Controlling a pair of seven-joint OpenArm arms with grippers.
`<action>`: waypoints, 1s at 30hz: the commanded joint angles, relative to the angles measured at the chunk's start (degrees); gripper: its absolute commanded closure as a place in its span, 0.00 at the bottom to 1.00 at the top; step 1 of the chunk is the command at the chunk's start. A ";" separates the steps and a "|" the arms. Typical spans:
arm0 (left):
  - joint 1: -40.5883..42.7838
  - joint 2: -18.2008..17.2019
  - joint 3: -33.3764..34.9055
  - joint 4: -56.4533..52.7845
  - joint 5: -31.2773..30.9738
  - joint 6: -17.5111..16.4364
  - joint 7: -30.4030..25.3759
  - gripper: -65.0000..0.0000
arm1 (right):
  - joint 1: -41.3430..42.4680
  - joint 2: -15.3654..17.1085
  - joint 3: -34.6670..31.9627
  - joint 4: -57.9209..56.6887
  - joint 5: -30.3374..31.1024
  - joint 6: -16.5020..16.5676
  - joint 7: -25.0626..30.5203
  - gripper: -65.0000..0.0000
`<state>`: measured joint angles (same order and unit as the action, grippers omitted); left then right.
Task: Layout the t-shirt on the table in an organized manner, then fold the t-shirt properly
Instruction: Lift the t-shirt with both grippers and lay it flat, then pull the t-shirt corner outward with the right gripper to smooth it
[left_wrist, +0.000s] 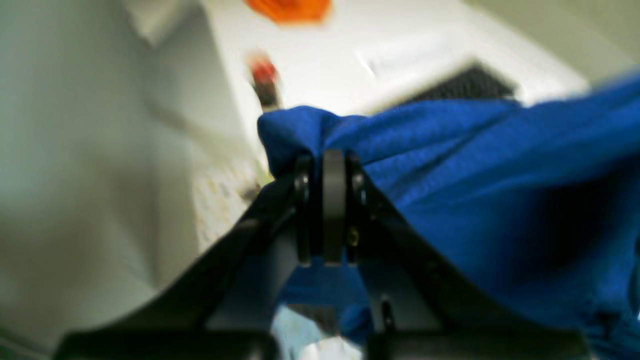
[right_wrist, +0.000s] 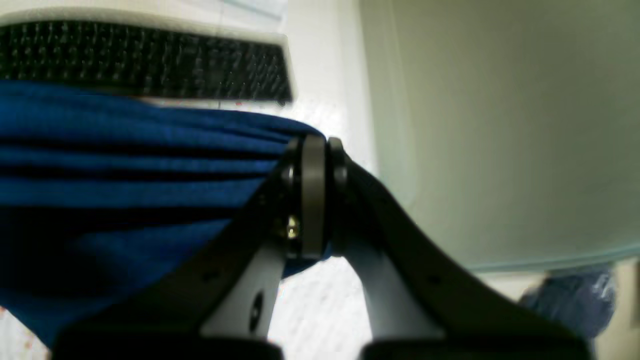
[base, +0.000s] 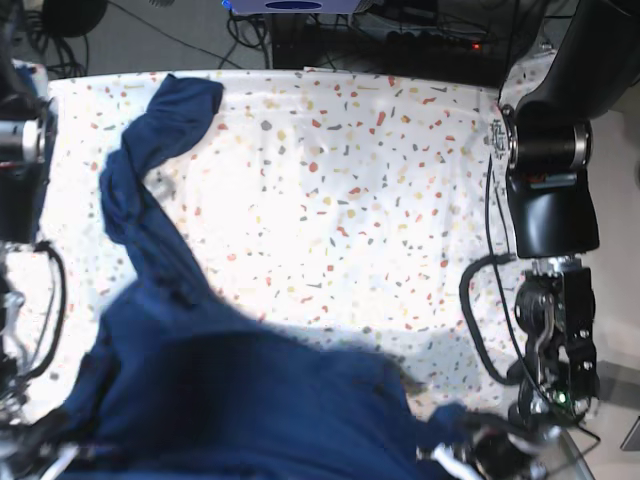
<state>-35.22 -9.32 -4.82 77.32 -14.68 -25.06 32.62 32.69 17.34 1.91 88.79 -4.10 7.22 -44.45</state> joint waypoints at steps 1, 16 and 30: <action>-2.36 0.31 -0.15 3.08 -0.75 0.22 -2.25 1.00 | 2.70 2.04 0.51 3.21 -1.04 -0.67 1.76 1.00; 32.98 -0.92 -0.24 26.20 -0.40 0.22 4.61 1.00 | -39.32 -7.01 7.54 21.84 -1.04 -0.59 4.75 1.00; 58.83 -3.82 -0.24 16.18 -0.40 0.22 -10.07 1.00 | -57.17 -15.98 9.91 6.63 -1.04 -0.85 16.09 1.00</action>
<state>23.90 -12.69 -4.82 92.40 -14.20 -24.62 24.34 -24.69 1.08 11.64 94.48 -5.06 6.59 -29.52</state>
